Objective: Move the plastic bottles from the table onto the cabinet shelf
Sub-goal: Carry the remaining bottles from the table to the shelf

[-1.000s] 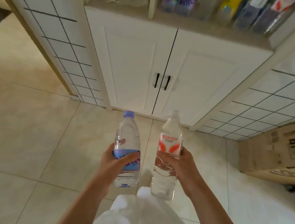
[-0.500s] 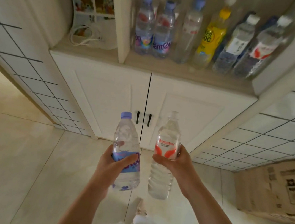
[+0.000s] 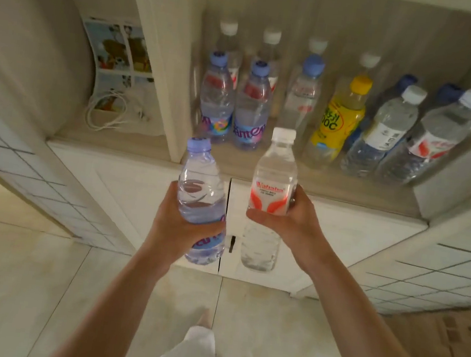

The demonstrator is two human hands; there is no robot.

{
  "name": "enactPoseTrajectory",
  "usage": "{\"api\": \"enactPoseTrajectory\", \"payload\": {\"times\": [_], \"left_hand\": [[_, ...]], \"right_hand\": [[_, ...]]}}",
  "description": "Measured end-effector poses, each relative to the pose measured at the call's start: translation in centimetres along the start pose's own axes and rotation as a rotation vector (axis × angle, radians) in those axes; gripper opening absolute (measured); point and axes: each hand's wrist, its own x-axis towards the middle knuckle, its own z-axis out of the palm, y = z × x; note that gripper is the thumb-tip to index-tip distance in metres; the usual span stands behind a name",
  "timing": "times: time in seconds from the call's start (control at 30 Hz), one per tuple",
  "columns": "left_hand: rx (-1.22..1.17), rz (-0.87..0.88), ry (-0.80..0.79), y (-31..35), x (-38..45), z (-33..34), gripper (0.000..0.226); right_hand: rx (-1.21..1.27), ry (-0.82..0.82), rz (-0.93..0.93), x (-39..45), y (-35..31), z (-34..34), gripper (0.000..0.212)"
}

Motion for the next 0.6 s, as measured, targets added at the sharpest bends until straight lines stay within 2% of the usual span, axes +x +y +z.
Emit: {"api": "enactPoseTrajectory", "payload": {"times": [0.13,0.3,0.43,0.6], "left_hand": [[0.001,0.104,-0.066,1.8,6.6,-0.5,0.073],[-0.017,0.198,-0.078,2.7,12.8,-0.2,0.084],[-0.09,0.206,-0.082,2.3,15.5,0.1,0.082],[-0.072,0.237,-0.071,1.6,16.6,0.2,0.079]], "right_hand": [[-0.044,0.065,-0.124,5.3,-2.8,0.8,0.074],[-0.056,0.107,-0.232,9.7,-5.2,1.7,0.078],[-0.053,0.14,-0.294,11.7,-5.1,2.5,0.075],[-0.034,0.154,-0.307,12.4,-3.8,3.2,0.075]]}}
